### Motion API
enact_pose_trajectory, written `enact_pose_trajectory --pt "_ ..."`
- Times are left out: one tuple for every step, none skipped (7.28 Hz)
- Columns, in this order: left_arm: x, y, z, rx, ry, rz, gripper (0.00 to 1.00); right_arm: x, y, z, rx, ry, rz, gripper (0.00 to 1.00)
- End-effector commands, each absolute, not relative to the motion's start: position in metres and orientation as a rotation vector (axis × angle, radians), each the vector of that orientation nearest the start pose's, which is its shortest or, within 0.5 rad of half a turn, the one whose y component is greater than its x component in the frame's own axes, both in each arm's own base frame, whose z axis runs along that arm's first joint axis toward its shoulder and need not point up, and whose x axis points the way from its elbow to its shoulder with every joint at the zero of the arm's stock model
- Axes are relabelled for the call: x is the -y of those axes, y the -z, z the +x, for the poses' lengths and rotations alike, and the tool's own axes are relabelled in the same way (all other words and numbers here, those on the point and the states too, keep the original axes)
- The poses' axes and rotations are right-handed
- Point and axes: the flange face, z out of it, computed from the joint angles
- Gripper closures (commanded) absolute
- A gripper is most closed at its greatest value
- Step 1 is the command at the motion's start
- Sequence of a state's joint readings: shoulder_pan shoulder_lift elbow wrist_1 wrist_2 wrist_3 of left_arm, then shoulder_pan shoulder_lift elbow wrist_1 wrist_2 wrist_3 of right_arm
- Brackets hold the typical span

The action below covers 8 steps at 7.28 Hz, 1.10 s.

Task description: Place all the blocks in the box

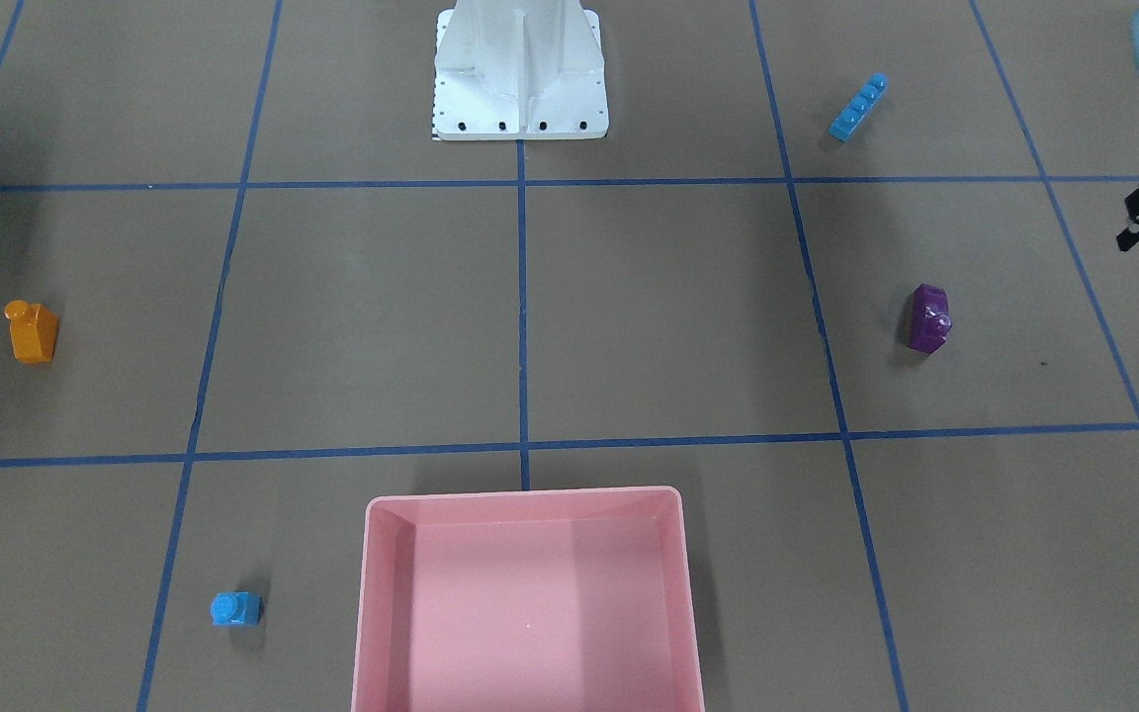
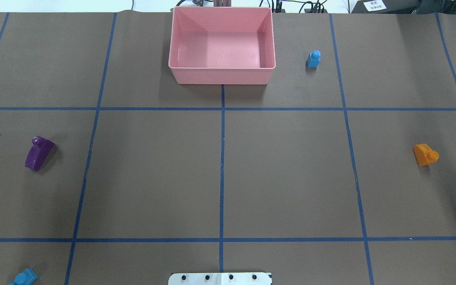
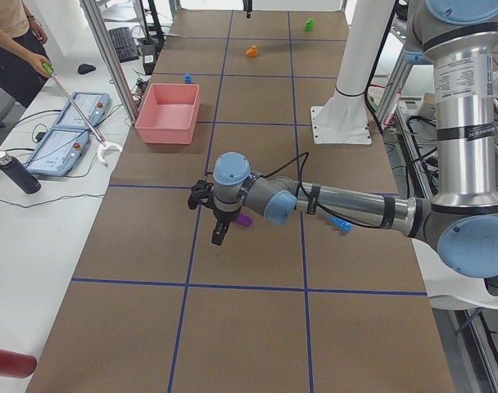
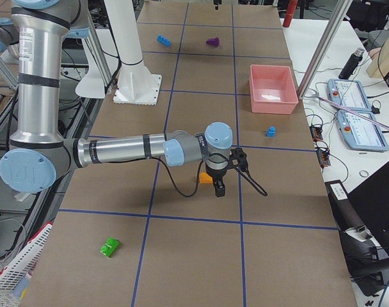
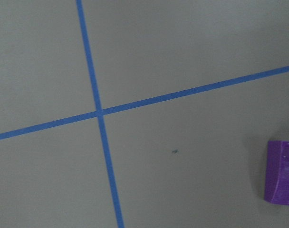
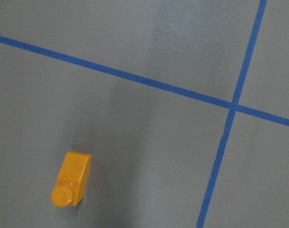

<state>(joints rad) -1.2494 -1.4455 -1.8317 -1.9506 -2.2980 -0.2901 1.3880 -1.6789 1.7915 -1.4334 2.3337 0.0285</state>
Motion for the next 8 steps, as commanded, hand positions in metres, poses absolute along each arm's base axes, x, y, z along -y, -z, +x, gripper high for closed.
enact_pose_trajectory --pt "0.453 -0.538 0.185 -0.776 -0.319 0.245 0.0 0.461 -0.588 -0.032 0.816 0.269 0.157 0.0" --pt "0.451 -0.551 0.221 -0.773 -0.379 0.206 0.0 0.462 -0.589 -0.037 0.818 0.279 0.151 0.0" --pt "0.457 -0.558 0.23 -0.771 -0.375 0.191 0.0 0.462 -0.588 -0.044 0.82 0.295 0.147 0.0" --pt "0.453 -0.563 0.245 -0.772 -0.396 0.168 0.0 0.462 -0.588 -0.049 0.819 0.305 0.144 0.0" --pt "0.456 -0.567 0.253 -0.775 -0.403 0.156 0.0 0.461 -0.588 -0.05 0.82 0.308 0.143 0.0" --pt "0.463 -0.563 0.26 -0.78 -0.406 0.159 0.0 0.461 -0.588 -0.051 0.82 0.311 0.142 0.0" --pt "0.471 -0.562 0.267 -0.783 -0.408 0.158 0.05 0.461 -0.589 -0.053 0.82 0.312 0.138 0.0" --pt "0.473 -0.561 0.269 -0.784 -0.409 0.159 0.37 0.461 -0.591 -0.056 0.819 0.318 0.132 0.0"
